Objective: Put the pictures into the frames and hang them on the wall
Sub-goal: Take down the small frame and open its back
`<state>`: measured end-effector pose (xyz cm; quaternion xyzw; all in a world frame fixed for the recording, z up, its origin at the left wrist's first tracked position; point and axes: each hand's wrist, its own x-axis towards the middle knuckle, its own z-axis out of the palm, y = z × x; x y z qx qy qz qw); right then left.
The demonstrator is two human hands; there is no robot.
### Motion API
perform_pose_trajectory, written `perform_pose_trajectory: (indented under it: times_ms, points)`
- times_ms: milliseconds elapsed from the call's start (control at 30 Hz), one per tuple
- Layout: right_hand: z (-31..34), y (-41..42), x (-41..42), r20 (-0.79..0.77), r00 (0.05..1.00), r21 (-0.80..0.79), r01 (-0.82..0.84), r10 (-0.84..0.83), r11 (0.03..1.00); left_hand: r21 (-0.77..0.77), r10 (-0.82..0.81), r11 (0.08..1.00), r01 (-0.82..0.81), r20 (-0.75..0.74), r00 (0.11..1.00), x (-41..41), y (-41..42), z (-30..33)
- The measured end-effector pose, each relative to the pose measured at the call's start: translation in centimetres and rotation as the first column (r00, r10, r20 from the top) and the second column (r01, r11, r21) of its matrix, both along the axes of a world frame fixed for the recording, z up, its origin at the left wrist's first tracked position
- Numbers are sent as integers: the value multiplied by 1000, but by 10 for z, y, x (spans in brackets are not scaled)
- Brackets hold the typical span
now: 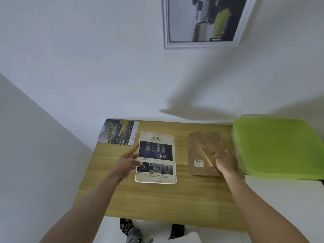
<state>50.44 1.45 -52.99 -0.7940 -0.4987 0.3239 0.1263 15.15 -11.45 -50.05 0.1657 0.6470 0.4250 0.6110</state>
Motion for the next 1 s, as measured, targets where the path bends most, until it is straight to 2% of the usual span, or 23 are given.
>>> perform_pose_trajectory:
  times_ms: [100, 167, 233, 400, 500, 567, 633, 733, 800, 933, 1000]
  points:
    - [-9, -11, -8, 198, 954, -2, -228, 224, 974, -7, 0, 1000, 0, 0, 1000, 6, 1, -1]
    - [-16, -17, -14, 275, 866, -50, -421, 418, 906, -7, -12, 1000, 12, 2, 1000, 8, 2, -2]
    - [-24, -22, -15, 317, 787, -108, -523, 529, 845, -16, -14, 1000, 15, 2, 1000, 11, 2, -2]
    - [-28, -22, 0, 321, 806, -117, -487, 498, 865, -22, -6, 1000, 6, -17, 1000, 14, 4, -5]
    - [-22, -22, 2, 422, 764, -94, -498, 488, 862, -28, 3, 1000, -5, -54, 999, 12, 3, -12]
    - [-15, -27, -12, 431, 743, 18, -575, 513, 818, -23, 10, 1000, -13, -103, 995, 12, 3, -17]
    - [-11, -33, -35, 337, 726, 116, -664, 599, 739, -11, -10, 1000, 7, -217, 976, 12, 3, -22]
    - [-7, -48, -76, 183, 660, 121, -751, 729, 650, -10, -90, 995, 96, -456, 885, 12, 2, -33]
    - [-8, -56, -100, 172, 627, 81, -778, 760, 623, -21, -149, 986, 166, -561, 815, 13, 1, -36]
    - [-8, -62, -133, 225, 648, -24, -743, 728, 669, -114, -266, 953, 280, -754, 601, 17, 0, -45]
    - [-10, -65, -144, 247, 659, -54, -722, 710, 689, -177, -320, 936, 306, -791, 521, 20, -2, -54]
